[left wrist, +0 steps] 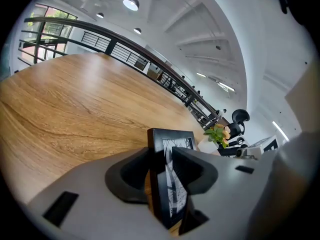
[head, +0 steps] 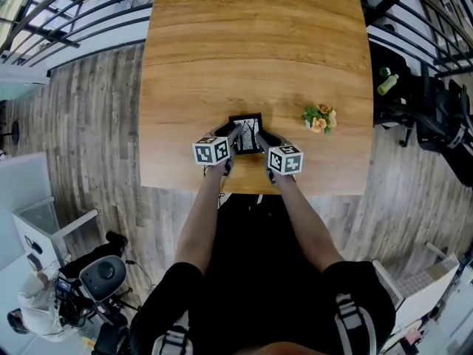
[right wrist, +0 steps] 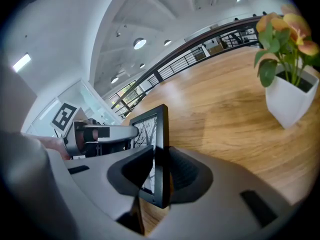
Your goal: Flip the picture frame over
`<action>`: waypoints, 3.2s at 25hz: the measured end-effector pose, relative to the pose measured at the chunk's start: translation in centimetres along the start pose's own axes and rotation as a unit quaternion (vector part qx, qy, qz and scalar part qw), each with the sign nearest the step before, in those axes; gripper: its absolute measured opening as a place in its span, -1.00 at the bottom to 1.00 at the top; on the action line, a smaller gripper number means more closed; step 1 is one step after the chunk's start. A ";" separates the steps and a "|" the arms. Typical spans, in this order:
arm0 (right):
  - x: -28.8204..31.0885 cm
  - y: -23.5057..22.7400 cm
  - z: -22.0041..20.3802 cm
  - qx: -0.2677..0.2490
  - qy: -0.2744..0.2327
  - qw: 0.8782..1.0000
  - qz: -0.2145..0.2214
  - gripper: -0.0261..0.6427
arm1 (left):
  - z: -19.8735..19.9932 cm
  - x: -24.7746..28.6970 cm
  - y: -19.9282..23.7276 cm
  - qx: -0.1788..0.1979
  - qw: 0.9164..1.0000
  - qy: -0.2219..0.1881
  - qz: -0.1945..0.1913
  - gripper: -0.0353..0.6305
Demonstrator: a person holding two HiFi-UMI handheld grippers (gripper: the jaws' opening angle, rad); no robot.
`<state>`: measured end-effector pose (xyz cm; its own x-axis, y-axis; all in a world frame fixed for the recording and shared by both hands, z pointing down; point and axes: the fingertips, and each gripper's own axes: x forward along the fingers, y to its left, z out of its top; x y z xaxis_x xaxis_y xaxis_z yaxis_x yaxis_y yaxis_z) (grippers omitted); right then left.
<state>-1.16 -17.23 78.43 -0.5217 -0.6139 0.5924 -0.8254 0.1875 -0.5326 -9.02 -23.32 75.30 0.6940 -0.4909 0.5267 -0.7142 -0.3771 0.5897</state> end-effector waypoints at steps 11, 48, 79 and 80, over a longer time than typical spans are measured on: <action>0.6 -1.5 0.0 0.018 0.005 1.000 -0.008 -0.60 | 0.1 1.8 0.2 0.037 0.999 0.001 0.040 -0.42; 1.7 -2.2 -0.3 -0.078 0.041 0.993 -0.080 -0.54 | -1.0 3.5 1.5 0.137 0.982 0.029 0.123 -0.35; -1.8 -3.5 1.6 -0.083 0.003 0.995 -0.060 -0.53 | 1.0 -1.1 1.9 0.157 0.977 -0.039 0.143 -0.35; -2.0 -3.5 1.8 -0.089 0.000 0.994 -0.057 -0.57 | 1.1 -1.4 1.8 0.157 0.976 -0.042 0.145 -0.35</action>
<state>3.15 -17.99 77.99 -0.4223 -0.6391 0.6428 -0.9044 0.2491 -0.3465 -11.39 -24.18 74.96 0.4580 -0.6700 0.5842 -0.8813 -0.4284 0.1996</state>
